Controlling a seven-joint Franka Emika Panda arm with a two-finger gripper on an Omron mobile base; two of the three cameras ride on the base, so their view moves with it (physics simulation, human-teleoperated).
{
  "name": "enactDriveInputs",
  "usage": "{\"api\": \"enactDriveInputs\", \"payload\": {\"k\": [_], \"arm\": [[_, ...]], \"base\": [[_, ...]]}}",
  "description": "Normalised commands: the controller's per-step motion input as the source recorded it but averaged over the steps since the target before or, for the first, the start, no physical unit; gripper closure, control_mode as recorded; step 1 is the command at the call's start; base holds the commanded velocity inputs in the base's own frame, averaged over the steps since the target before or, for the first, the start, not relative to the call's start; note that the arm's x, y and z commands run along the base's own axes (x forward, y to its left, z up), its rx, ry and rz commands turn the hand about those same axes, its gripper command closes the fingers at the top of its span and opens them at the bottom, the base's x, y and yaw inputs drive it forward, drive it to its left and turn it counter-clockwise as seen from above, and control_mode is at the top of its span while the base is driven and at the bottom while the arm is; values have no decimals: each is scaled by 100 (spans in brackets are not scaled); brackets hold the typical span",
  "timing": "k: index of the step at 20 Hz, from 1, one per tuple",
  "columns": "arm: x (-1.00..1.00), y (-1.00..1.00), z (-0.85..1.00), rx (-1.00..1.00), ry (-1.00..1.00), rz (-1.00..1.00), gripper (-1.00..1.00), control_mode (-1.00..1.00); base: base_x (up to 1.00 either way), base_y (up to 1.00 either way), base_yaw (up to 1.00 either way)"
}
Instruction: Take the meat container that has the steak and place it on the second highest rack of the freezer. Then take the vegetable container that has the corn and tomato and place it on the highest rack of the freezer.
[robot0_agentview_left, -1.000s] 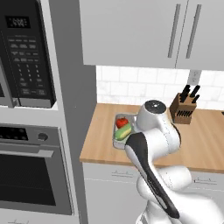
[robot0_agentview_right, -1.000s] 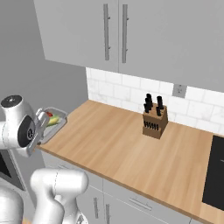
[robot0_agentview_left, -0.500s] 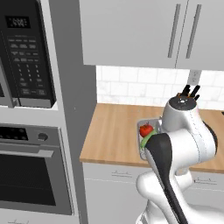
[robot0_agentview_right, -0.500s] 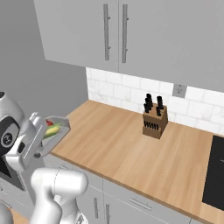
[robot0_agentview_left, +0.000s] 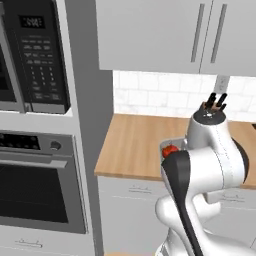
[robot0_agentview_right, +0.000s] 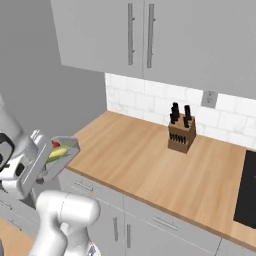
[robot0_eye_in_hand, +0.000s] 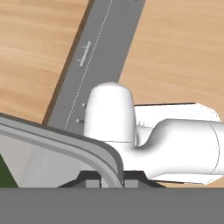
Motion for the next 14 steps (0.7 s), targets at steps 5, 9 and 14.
{"api": "enactDriveInputs", "payload": {"k": [5,9,14], "arm": [[0,0,0,0,0,0,100,100],[0,0,0,0,0,0,100,100],[0,0,0,0,0,0,100,100]], "base": [[-100,6,35],[-60,23,82],[7,33,94]]}}
